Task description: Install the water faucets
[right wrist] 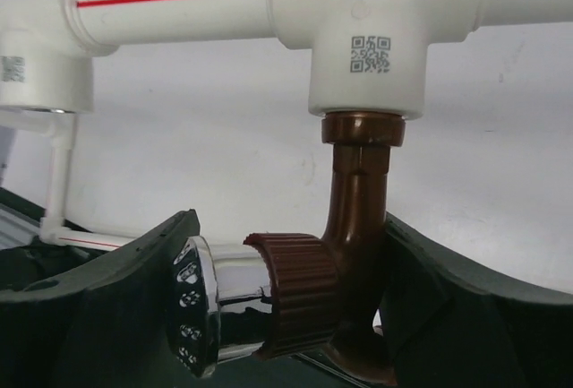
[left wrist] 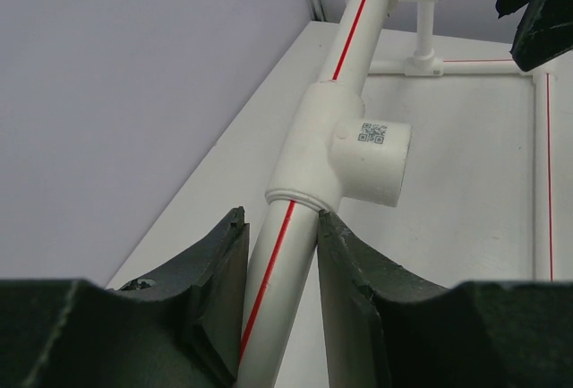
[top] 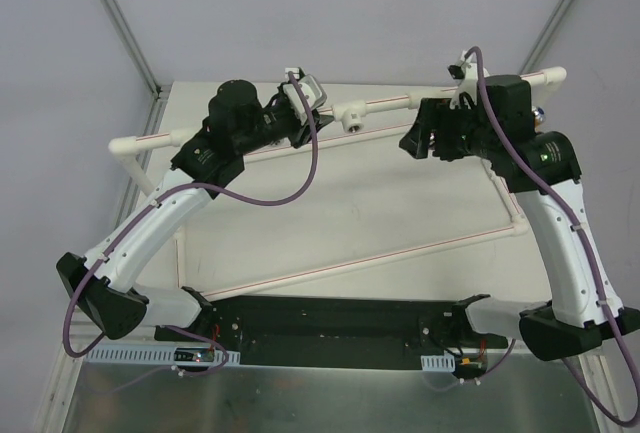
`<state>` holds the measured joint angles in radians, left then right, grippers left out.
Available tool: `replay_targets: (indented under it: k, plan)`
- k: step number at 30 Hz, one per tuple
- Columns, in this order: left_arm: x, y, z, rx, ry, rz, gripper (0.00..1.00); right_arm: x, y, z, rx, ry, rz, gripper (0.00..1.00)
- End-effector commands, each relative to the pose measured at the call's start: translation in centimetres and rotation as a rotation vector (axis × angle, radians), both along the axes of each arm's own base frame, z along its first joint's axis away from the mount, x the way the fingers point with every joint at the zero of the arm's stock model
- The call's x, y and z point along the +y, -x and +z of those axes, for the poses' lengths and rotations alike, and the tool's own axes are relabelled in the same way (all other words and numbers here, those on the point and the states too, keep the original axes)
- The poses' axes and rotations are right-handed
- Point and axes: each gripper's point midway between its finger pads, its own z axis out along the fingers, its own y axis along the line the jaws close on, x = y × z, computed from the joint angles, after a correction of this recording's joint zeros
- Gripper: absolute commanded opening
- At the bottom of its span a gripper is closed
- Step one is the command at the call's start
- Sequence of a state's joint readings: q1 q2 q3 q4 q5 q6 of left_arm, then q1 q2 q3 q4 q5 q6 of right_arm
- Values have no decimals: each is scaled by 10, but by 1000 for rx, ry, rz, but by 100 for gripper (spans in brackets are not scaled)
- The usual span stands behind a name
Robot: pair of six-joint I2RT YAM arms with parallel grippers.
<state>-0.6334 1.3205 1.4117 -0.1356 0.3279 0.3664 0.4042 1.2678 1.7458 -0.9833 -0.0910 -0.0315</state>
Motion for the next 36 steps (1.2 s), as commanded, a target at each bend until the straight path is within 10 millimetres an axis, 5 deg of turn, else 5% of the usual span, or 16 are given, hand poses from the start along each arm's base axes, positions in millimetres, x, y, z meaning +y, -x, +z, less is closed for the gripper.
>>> replay_targets:
  k: [1,11,19,23,25,26,31,36]
  plan:
    - [54,60,-175,623,-391,96,5,50,24,-9,386,-477,-27,0]
    - [53,60,-175,625,-391,94,4,67,25,12,493,-830,56,0]
    - [52,60,-176,629,-392,91,5,46,18,7,352,-671,-21,1]
    - [52,60,-177,631,-394,91,5,23,15,18,154,-556,-62,52]
    - [52,60,-177,632,-393,92,6,14,13,30,39,-521,-70,90]
    - [52,60,-178,635,-395,92,7,9,11,34,-16,-501,-81,97]
    - [50,59,-182,647,-399,86,10,-30,2,71,-297,-420,-220,99]
    - [48,48,-185,641,-421,112,17,-57,31,123,-598,-494,-278,99]
